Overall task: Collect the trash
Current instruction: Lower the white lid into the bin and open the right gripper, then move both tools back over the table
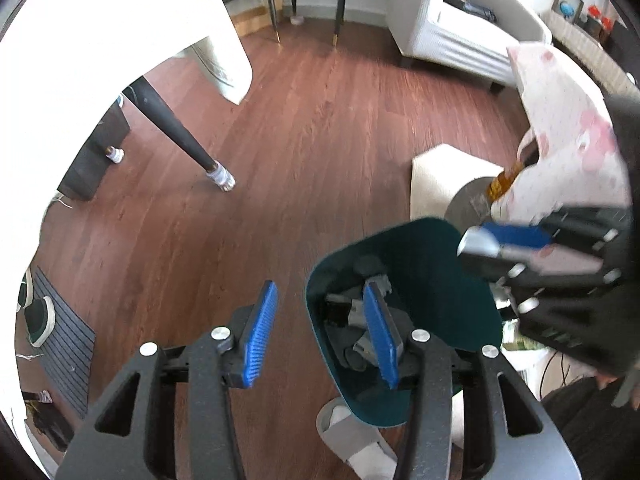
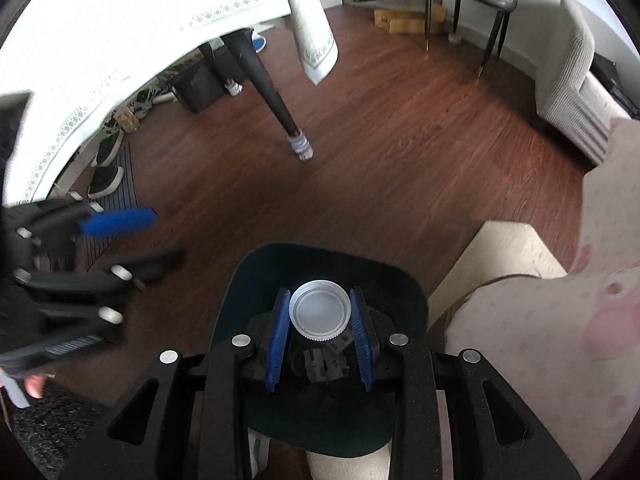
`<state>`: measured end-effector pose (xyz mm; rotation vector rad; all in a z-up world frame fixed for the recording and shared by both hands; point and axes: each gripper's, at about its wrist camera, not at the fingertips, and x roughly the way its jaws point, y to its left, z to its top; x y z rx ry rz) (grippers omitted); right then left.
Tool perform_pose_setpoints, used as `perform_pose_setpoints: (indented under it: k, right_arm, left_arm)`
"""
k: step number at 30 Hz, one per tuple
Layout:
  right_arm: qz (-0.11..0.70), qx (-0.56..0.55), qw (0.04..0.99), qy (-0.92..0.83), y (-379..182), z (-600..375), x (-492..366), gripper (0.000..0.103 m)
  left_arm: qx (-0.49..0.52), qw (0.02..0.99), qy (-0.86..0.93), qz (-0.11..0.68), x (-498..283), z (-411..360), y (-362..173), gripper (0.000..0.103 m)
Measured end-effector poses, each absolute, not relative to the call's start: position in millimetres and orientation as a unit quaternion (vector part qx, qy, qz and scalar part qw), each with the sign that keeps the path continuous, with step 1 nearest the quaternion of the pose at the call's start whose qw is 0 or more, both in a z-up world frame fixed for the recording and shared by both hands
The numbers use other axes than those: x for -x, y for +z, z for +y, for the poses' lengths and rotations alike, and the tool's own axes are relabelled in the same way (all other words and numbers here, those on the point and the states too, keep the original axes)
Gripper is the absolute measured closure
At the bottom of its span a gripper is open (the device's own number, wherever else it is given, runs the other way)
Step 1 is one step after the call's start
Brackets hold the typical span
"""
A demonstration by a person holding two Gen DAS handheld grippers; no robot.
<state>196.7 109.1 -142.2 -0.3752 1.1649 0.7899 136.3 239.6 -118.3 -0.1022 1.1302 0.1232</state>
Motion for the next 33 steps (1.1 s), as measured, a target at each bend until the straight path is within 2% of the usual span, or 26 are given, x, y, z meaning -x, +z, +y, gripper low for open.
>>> perform_pose_setpoints:
  k: [8,12,13,15,27,33]
  right_arm:
    - [0.561,0.207,0.719,0.354,-183.4,112.9,-187.9,0.073]
    - [0.574,0.233,0.708,0.339,-201.0,109.4,-184.3,0.071]
    - [0.580,0.234,0.704,0.337,-203.7,107.6,-183.9,0.063]
    - [0.581,0.232,0.705,0.333,-205.4,103.4,-184.4,0.052]
    - [0.569,0.215,0.708,0.360,-186.3,91.6,-179.9,0.052]
    - [0.538,0.207,0.719,0.388,-151.6,86.7,-168.7,0.057]
  left_arm:
    - [0.067,0.880,0.071,0.466,-128.1,237.6,-71.7,0.067]
    - [0.067,0.891,0.070,0.443,-125.6,231.6,-55.7,0.069]
    - [0.067,0.893,0.069,0.439,-125.1,230.4,-53.5,0.069]
    - [0.066,0.898,0.068,0.429,-124.5,228.9,-46.5,0.070]
    - [0.055,0.923,0.075,0.372,-119.5,216.1,-10.0,0.070]
    - [0.059,0.935,0.074,0.342,-118.4,203.7,10.2,0.070]
